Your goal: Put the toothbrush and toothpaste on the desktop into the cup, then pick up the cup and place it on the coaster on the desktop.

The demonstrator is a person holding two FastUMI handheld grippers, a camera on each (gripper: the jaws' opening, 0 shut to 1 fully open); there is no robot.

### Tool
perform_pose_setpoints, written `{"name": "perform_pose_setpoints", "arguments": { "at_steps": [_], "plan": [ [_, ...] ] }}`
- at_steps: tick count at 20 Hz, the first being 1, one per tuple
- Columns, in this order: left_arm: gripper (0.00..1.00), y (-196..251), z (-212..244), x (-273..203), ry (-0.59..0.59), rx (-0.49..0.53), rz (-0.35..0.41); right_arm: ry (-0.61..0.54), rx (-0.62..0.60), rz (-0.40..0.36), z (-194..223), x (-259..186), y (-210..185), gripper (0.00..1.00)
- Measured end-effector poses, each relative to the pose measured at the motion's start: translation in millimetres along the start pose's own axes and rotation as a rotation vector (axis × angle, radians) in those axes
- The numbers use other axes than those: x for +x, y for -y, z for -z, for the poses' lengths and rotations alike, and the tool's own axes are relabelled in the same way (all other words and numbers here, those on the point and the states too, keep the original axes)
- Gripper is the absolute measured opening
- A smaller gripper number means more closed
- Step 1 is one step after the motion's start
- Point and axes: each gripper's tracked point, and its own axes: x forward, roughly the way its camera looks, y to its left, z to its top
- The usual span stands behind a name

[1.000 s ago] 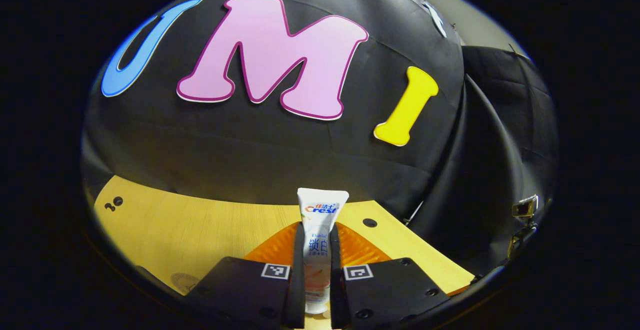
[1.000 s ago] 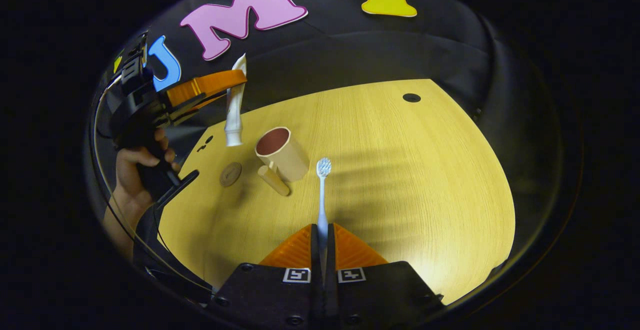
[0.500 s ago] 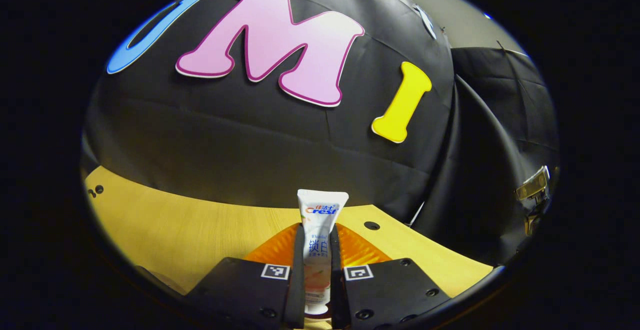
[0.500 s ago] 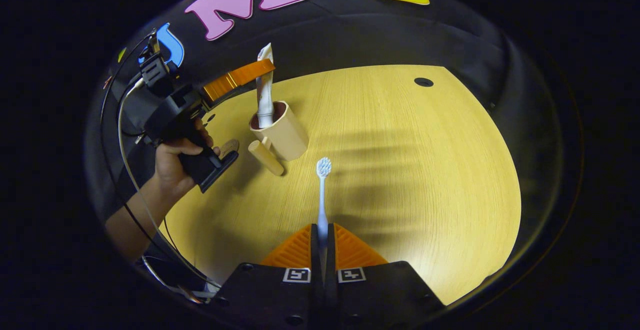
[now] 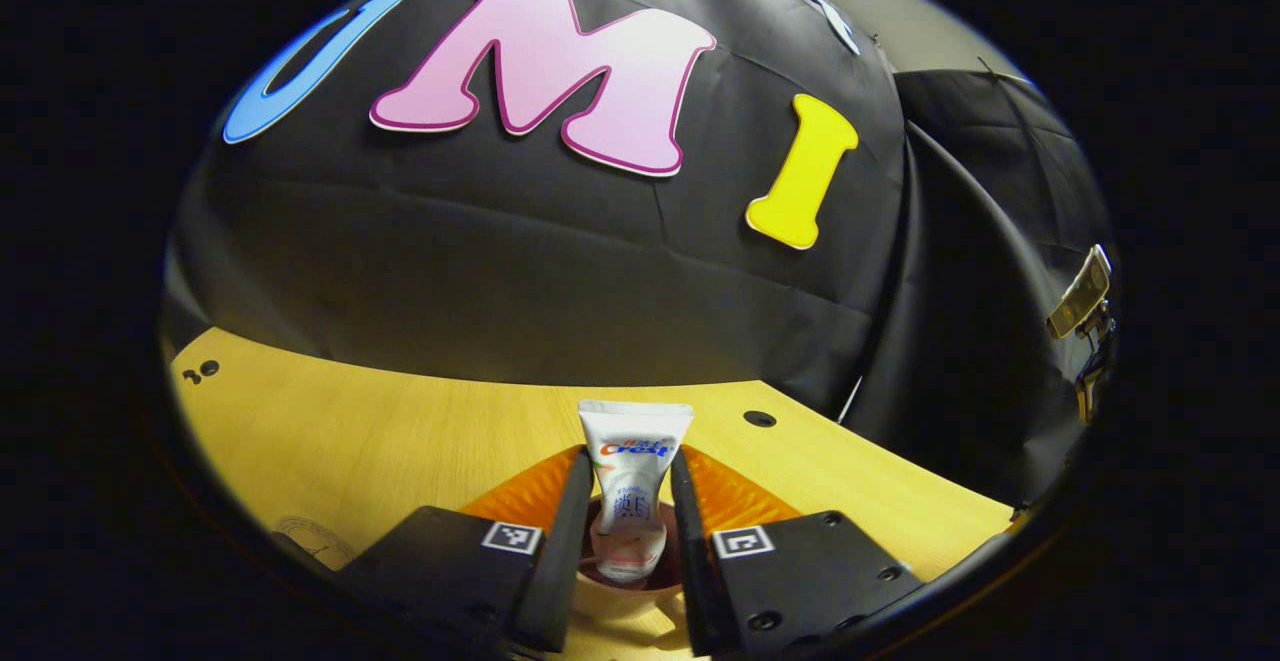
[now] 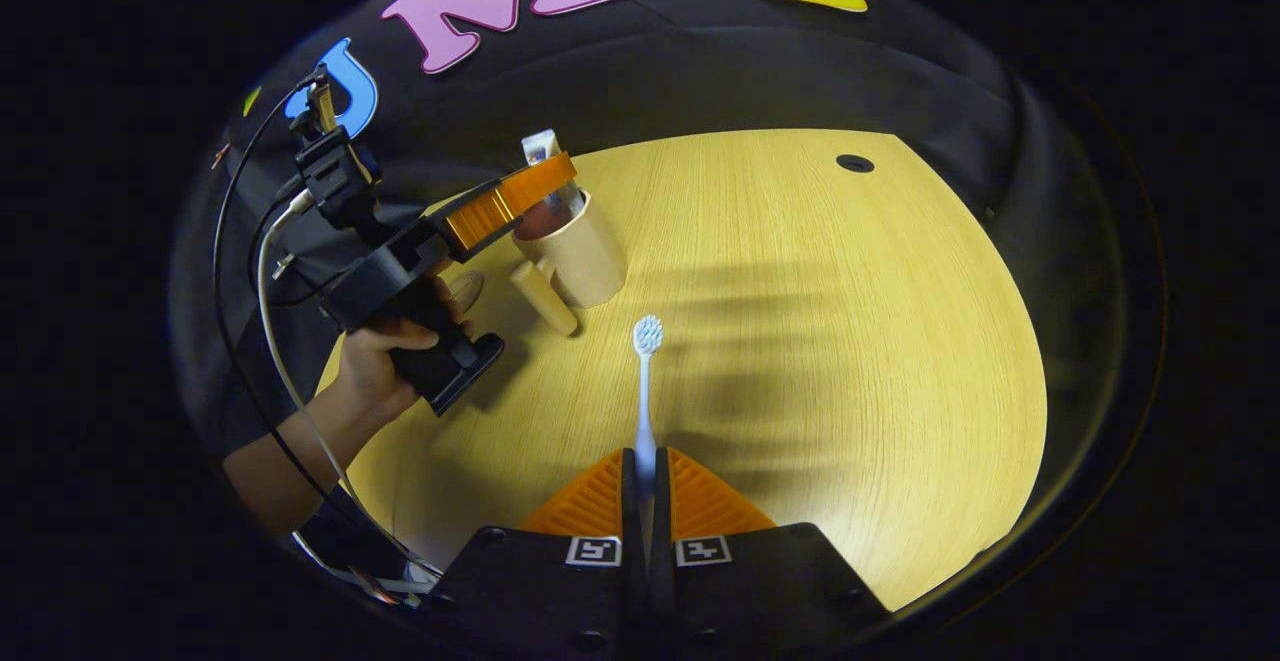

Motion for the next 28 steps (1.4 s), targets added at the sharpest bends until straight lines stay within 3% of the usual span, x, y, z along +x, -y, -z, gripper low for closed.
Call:
{"name": "perform_pose_setpoints", "arguments": {
  "at_steps": [1, 4, 9, 13, 15, 20, 28],
  "plan": [
    [0.64, 0, -5, -3, 0.011, 0.003, 0.000, 0.001, -0.004, 0.000, 0, 0, -1, 0.05],
    [0.97, -1, -17, -19, 0.014, -0.020, -0.015, 0.026, -0.002, -0.014, -6, 1, -12, 0.05],
    [0.98, -22, -38, -74, 0.016, -0.027, -0.117, 0.095, -0.001, -0.045, -28, -8, -36, 0.05],
    [0.98, -32, -48, -131, 0.015, -0.052, -0.181, 0.207, -0.004, -0.085, -70, -15, -53, 0.05],
    [0.98, -40, -51, -154, 0.019, -0.068, -0.255, 0.272, -0.010, -0.104, -92, -15, -61, 0.05],
    [0.98, -29, -49, -186, 0.023, -0.119, -0.287, 0.425, -0.009, -0.185, -144, -14, -86, 0.05],
    [0.98, -36, -35, -201, 0.013, -0.122, -0.321, 0.604, -0.021, -0.213, -204, 3, -109, 0.05]
  ]
}}
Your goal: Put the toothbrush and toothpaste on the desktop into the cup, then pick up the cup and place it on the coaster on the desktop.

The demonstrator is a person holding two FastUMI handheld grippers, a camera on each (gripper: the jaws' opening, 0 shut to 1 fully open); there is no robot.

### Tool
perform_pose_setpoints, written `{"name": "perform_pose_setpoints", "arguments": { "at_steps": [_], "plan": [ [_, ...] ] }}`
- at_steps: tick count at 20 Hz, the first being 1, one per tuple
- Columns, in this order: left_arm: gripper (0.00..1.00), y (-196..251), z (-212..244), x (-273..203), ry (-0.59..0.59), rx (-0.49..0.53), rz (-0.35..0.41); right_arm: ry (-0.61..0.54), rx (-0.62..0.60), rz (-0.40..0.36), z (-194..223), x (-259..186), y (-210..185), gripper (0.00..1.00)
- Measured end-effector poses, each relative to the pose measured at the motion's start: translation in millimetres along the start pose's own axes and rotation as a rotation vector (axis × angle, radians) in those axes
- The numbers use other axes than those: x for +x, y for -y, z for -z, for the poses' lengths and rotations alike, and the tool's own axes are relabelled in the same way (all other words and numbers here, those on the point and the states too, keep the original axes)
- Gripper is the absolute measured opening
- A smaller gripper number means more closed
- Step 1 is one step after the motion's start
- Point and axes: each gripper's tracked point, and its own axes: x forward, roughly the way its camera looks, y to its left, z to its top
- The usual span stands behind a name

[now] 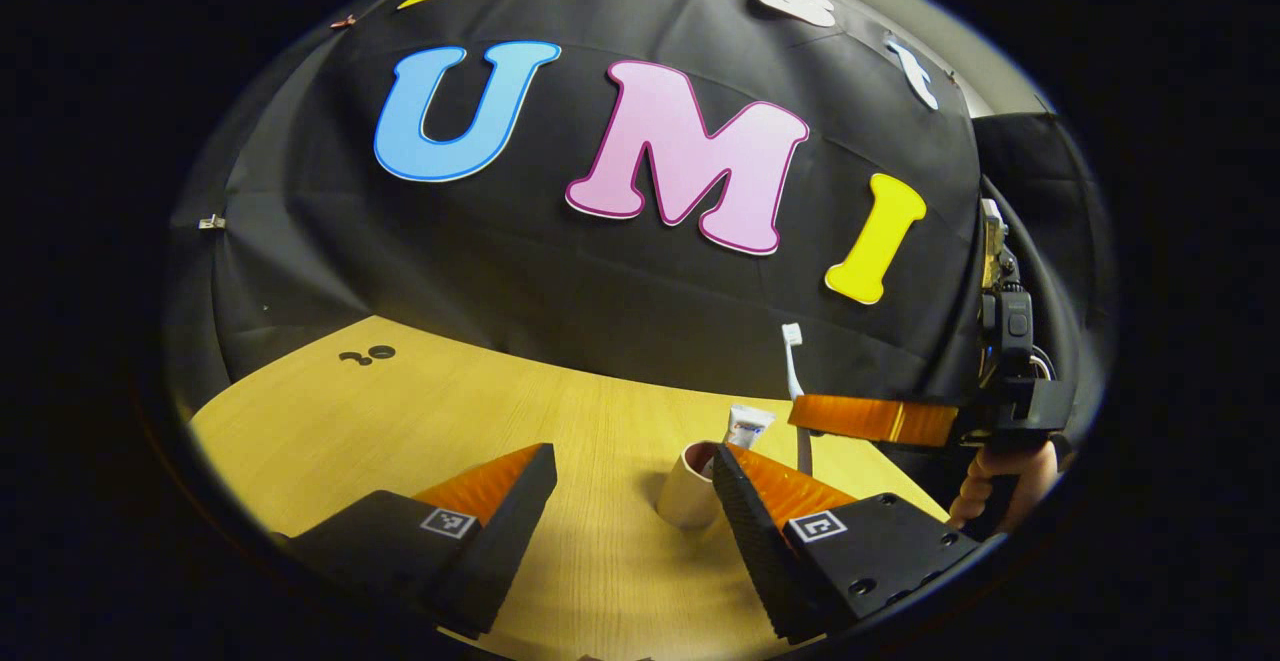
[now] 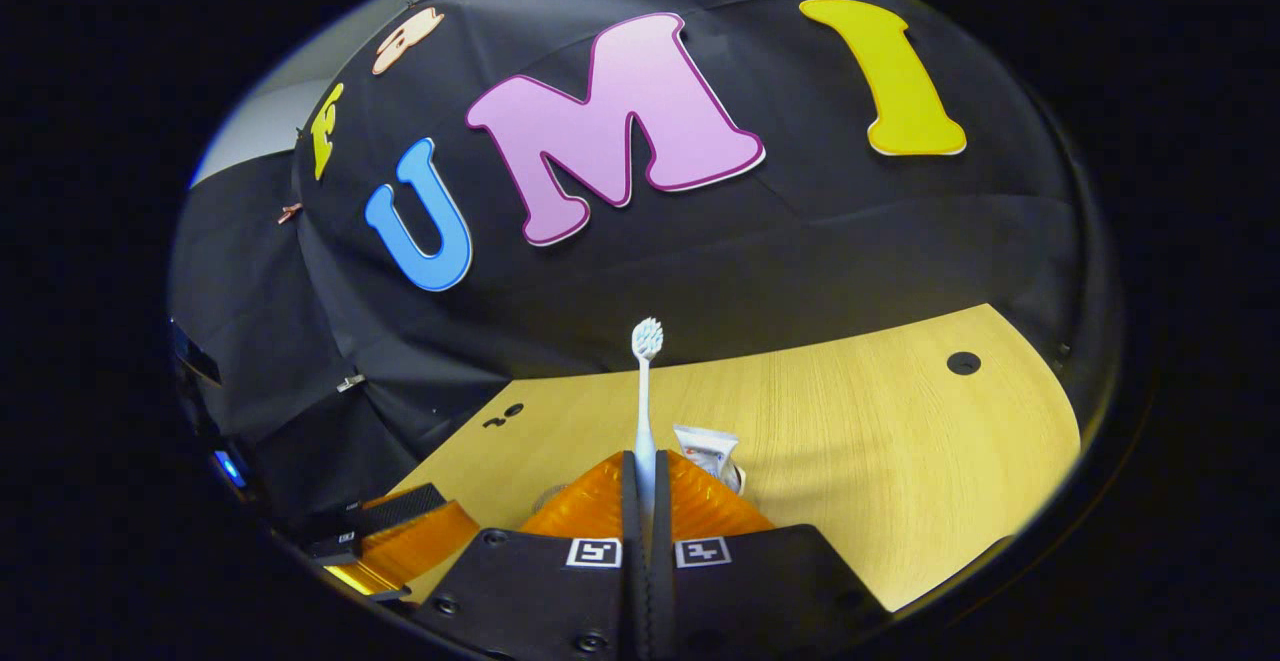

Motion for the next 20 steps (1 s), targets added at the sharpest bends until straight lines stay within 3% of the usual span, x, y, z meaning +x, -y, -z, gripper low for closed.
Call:
{"name": "perform_pose_setpoints", "arguments": {
  "at_steps": [8, 20],
  "plan": [
    [0.98, -9, 24, -1, -0.024, 0.006, -0.019, 0.161, -0.003, 0.002, -30, 44, 11, 0.05],
    [0.98, -27, 54, 19, 0.010, -0.097, -0.023, 0.306, -0.215, -0.007, -11, 63, 3, 0.05]
  ]
}}
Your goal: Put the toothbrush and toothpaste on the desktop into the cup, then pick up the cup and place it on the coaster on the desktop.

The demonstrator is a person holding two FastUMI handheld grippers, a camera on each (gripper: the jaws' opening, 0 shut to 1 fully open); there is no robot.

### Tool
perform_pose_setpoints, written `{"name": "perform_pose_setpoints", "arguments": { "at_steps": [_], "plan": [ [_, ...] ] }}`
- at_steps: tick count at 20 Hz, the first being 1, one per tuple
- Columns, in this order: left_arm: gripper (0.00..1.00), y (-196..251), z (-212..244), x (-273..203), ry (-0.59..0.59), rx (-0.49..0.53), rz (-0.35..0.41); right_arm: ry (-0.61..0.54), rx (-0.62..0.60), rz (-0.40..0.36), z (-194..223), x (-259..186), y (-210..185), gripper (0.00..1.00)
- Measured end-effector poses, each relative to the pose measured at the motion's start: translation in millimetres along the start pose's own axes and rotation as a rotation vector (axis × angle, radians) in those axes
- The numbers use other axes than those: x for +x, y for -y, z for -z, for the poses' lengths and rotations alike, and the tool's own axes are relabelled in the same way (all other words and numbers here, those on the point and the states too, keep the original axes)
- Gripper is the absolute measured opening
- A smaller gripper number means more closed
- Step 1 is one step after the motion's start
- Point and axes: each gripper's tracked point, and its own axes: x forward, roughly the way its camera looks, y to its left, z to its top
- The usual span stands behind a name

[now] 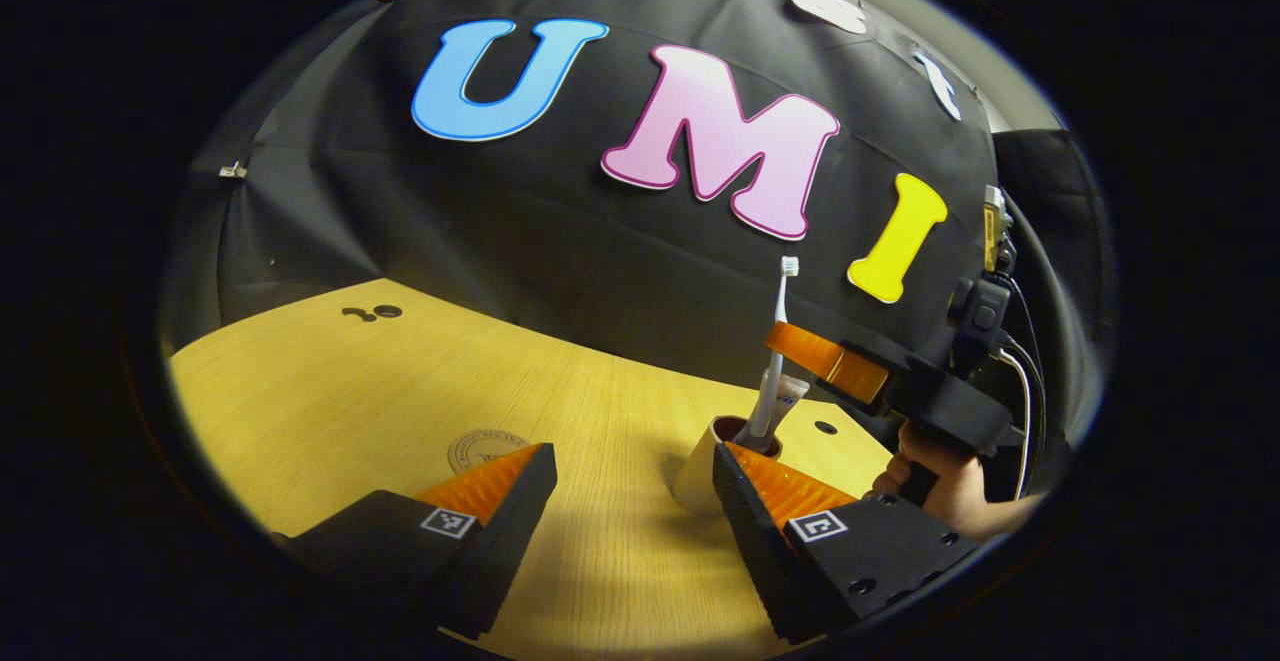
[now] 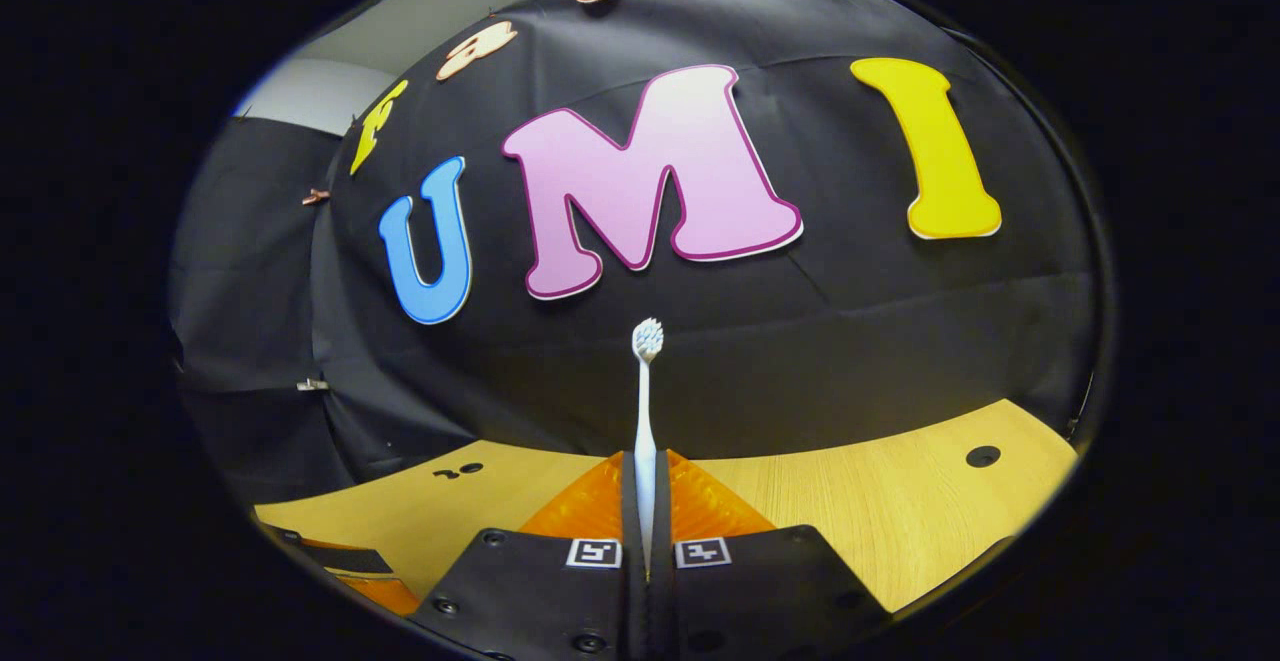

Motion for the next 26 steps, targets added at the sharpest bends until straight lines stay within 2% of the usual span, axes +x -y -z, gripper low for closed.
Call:
{"name": "perform_pose_setpoints", "arguments": {
  "at_steps": [7, 11, 13, 16, 17, 18, 19, 21, 23, 26],
  "plan": [
    [0.98, -14, 10, -3, -0.016, 0.002, -0.015, 0.083, -0.135, 0.013, 9, -14, -8, 0.05],
    [0.98, -16, 16, 1, -0.028, 0.016, -0.019, 0.119, -0.157, -0.009, 6, -21, -20, 0.14],
    [0.98, -13, 20, 1, -0.038, 0.019, -0.010, 0.126, -0.160, -0.007, 7, -26, -19, 0.15],
    [0.98, -8, 23, 0, -0.047, 0.037, -0.002, 0.124, -0.132, -0.014, 3, -38, -22, 0.45],
    [0.98, -7, 21, -2, -0.046, 0.037, 0.002, 0.116, -0.127, -0.017, 2, -41, -23, 0.51],
    [0.98, -7, 21, -4, -0.049, 0.036, 0.003, 0.106, -0.127, -0.010, 1, -44, -21, 0.52],
    [0.98, -7, 20, -7, -0.054, 0.036, 0.001, 0.098, -0.128, -0.005, 0, -47, -20, 0.60],
    [0.98, -9, 17, -13, -0.057, 0.035, -0.004, 0.078, -0.125, 0.002, -3, -54, -21, 0.84],
    [0.98, -12, 13, -19, -0.059, 0.035, -0.012, 0.053, -0.136, 0.009, -7, -58, -23, 0.99],
    [0.98, -18, 5, -29, -0.059, 0.038, -0.032, -0.006, -0.150, 0.030, -12, -59, -22, 0.99]
  ]
}}
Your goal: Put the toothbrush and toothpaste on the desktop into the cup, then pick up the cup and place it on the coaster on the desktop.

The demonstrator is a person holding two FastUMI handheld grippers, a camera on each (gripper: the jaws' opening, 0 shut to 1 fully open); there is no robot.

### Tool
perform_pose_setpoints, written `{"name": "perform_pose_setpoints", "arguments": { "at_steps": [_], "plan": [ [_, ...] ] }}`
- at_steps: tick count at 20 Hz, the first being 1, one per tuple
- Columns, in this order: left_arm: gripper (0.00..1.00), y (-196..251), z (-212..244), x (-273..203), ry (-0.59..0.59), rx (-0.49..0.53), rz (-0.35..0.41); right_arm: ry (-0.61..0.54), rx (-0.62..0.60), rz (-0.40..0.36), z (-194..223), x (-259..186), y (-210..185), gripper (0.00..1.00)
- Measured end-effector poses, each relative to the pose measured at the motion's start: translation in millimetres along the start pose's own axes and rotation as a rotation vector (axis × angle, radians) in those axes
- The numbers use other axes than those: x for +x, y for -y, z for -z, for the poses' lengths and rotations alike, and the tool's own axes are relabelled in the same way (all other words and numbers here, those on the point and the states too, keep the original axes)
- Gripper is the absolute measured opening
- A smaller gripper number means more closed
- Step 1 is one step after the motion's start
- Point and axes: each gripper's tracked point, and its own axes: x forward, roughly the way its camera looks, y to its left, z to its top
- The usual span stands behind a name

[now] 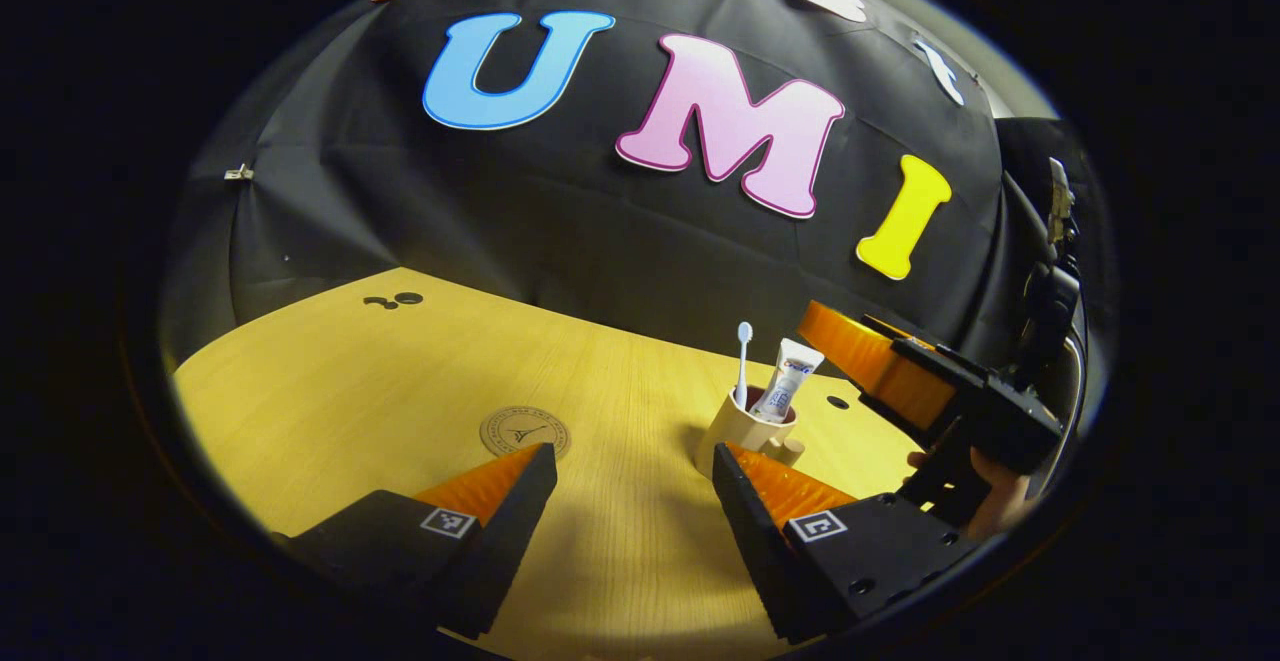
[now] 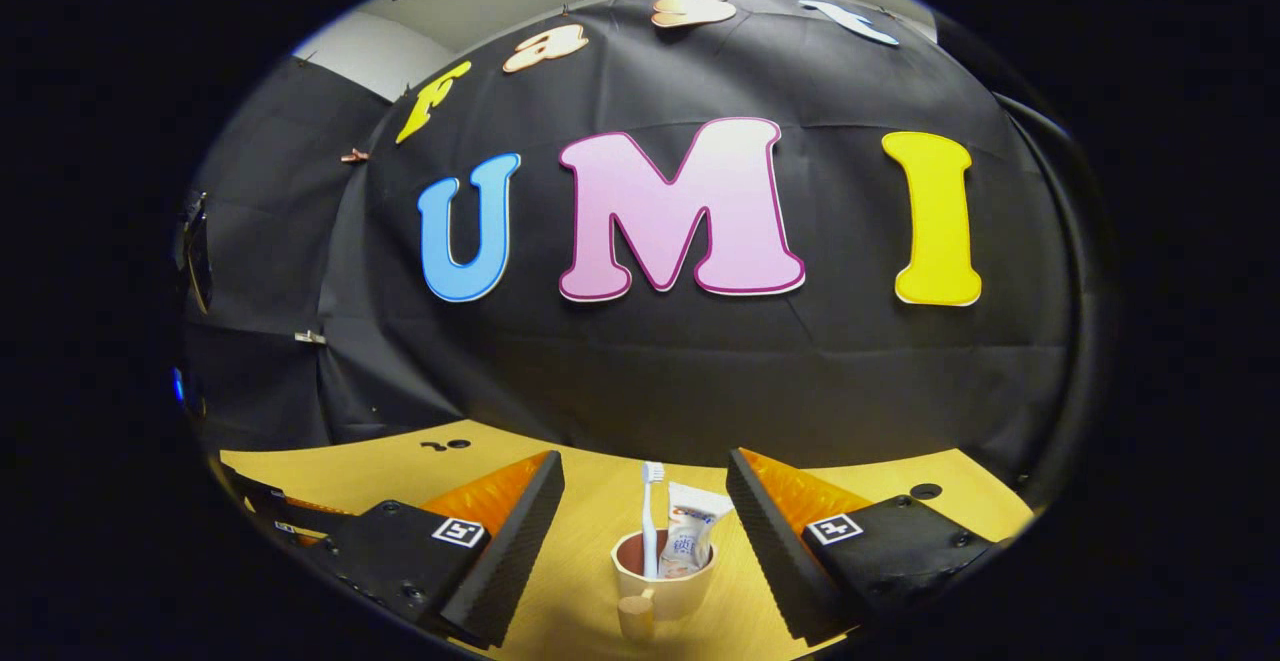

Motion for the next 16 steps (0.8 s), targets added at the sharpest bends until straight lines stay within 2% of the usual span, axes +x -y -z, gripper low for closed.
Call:
{"name": "perform_pose_setpoints", "arguments": {
  "at_steps": [3, 5, 8, 13, 16],
  "plan": [
    [0.98, -7, -10, -13, 0.004, -0.005, -0.017, -0.071, 0.015, 0.020, -4, 0, 2, 0.99],
    [0.98, -11, -18, -22, 0.012, -0.011, -0.028, -0.152, -0.031, 0.054, 4, 2, 11, 0.99],
    [0.98, -23, -27, -37, 0.012, -0.011, -0.057, -0.257, -0.079, 0.037, 14, 1, 5, 1.00],
    [0.98, -46, -42, -73, 0.027, -0.014, -0.109, -0.528, 0.000, -0.001, 55, -13, -10, 0.98],
    [0.98, -58, -39, -98, 0.002, -0.005, -0.137, -0.683, 0.029, 0.012, 78, -24, -8, 0.98]
  ]
}}
